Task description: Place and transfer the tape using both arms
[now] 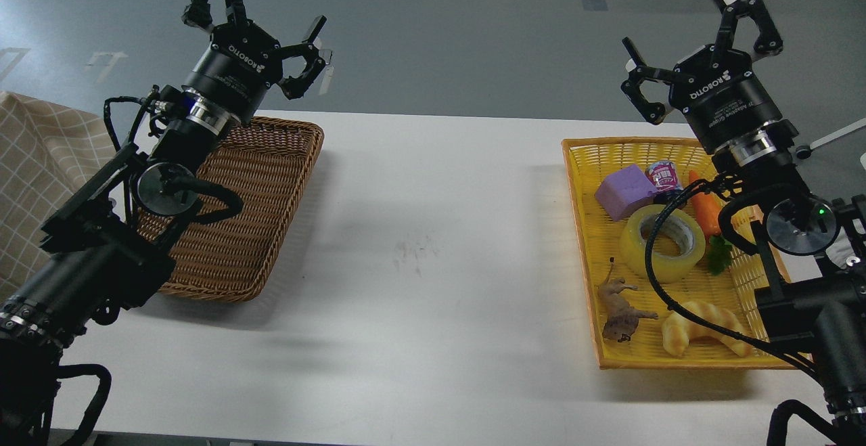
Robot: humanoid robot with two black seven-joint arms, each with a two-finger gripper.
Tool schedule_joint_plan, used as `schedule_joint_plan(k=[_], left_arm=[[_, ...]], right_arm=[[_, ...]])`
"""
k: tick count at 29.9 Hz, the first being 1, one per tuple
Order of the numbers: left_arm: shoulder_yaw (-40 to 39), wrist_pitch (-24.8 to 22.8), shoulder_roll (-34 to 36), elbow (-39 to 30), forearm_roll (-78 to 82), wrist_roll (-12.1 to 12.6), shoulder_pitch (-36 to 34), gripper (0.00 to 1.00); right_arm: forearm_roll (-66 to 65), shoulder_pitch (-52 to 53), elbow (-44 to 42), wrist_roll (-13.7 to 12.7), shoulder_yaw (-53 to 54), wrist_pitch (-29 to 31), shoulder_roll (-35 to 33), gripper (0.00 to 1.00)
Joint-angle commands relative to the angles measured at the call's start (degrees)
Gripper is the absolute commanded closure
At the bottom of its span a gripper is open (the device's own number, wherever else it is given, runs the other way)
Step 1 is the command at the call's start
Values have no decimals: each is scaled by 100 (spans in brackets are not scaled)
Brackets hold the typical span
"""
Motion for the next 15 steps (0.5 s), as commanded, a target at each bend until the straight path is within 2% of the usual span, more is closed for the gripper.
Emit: schedule_joint_plan(k=[1,9,15], left_arm=[[0,0,-17,7,5,-10,9,2],[-9,0,-61,7,-13,-98,9,2],[-18,0,-70,156,-74,-46,27,2]], right_arm=[[0,7,10,8,12,0,52,0],[0,7,27,8,3,0,52,0],[0,7,36,8,12,0,61,0]])
